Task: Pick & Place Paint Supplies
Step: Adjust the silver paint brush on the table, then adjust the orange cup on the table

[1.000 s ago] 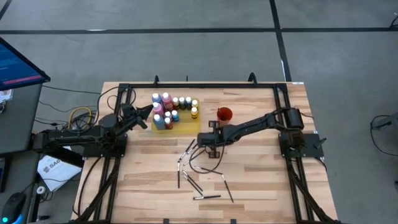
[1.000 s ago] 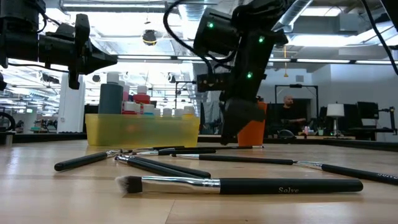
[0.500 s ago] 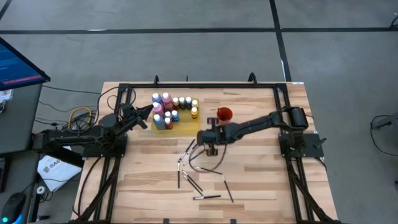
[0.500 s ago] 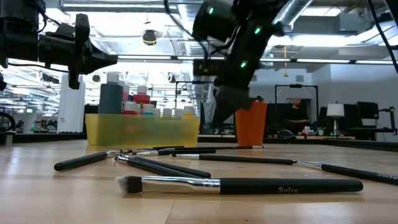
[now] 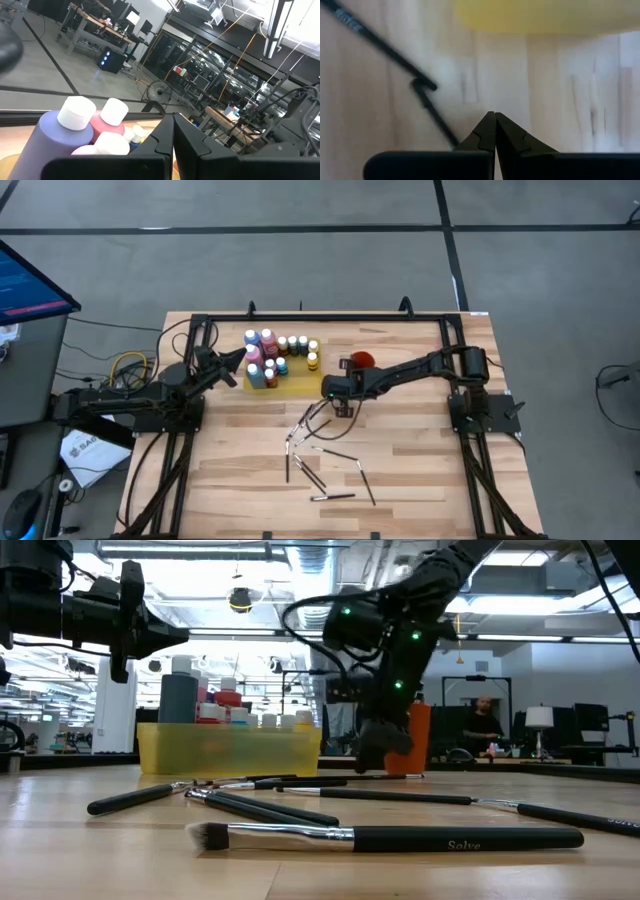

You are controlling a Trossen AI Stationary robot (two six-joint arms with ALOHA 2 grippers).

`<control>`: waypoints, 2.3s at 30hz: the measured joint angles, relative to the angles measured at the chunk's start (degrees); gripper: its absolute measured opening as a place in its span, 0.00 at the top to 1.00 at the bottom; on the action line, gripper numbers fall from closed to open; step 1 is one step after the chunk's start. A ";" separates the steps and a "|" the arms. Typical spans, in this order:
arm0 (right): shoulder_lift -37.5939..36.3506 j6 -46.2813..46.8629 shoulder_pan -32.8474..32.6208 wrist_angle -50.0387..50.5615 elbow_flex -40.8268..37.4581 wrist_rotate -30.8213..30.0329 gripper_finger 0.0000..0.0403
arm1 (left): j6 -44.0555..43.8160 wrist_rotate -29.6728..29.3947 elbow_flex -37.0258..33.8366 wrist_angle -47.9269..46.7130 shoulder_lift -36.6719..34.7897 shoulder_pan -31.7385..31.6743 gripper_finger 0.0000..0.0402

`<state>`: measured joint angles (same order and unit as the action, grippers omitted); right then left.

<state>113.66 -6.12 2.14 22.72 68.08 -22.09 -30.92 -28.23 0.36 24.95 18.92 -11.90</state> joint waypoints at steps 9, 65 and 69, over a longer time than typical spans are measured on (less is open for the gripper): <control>-1.06 4.58 -6.09 0.75 -3.20 0.12 1.00 | 0.02 0.00 0.01 0.04 0.00 0.00 1.00; -8.48 24.57 -4.67 46.58 5.65 0.07 0.51 | 0.02 0.00 0.00 1.77 1.46 0.00 1.00; -10.02 23.61 -2.96 47.15 5.70 -0.50 0.48 | 0.02 0.00 0.00 1.83 1.46 0.00 1.00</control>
<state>103.63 17.50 -0.81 69.87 73.78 -22.59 -30.89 -28.22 0.36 26.78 20.38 -11.91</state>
